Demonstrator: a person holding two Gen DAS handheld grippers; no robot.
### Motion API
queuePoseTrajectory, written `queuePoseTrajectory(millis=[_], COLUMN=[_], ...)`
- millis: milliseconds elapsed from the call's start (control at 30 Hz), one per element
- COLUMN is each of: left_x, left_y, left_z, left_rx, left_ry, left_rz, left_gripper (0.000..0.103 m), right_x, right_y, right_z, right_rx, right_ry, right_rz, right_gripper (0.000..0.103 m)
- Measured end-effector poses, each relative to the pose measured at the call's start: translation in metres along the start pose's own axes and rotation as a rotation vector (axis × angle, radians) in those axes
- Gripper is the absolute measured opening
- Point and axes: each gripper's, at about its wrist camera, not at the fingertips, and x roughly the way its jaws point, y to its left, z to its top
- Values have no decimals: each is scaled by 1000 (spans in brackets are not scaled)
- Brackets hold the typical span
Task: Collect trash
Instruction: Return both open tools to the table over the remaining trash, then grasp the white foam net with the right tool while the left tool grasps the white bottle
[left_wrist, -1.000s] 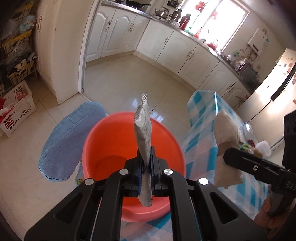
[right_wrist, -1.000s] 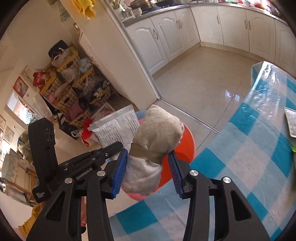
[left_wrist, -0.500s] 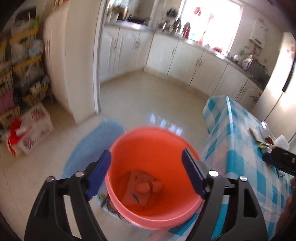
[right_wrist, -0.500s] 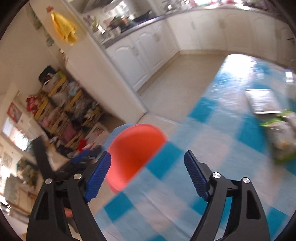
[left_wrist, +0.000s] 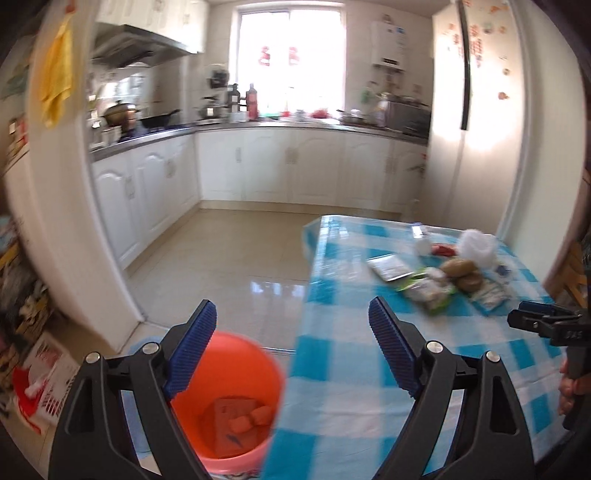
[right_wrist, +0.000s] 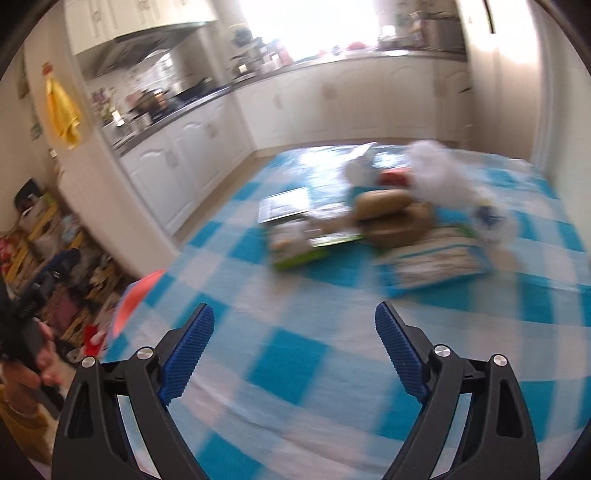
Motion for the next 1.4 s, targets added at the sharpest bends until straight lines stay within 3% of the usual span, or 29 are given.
queuePoseTrajectory(millis=[300,433,667,900,1100,1167,1300,1400], left_x=[57,105,185,261,297,305,319,326], left_y=[-81,-117,-164,-190,-209,-213,-222,-225], left_z=[61,77,91,98,102,102,98,94], left_rx=[18,54,96,106,147,154,168,174], left_ry=[114,184,275,363,399,402,429,440], left_rz=[-256,-309,-318,-318,-344,-348,-355,-351], left_gripper=[85,85,85,85,85,85,84,75], right_x=[-34,-28,2,38,63,70,86,91], right_y=[-109,-134,-166,-149,-123,-121,-117,-115], right_z=[19,34,59,86,103,105,108,107], right_rx=[162,161,149,86,-61,-81,-122,-138], right_ry=[-96,-101,-67,-56,-73,-69,-45,-43], right_rz=[-89,-100,-106,-3,-45,-48,-80,-105], right_gripper=[89,89,89,89,89,81,75,70])
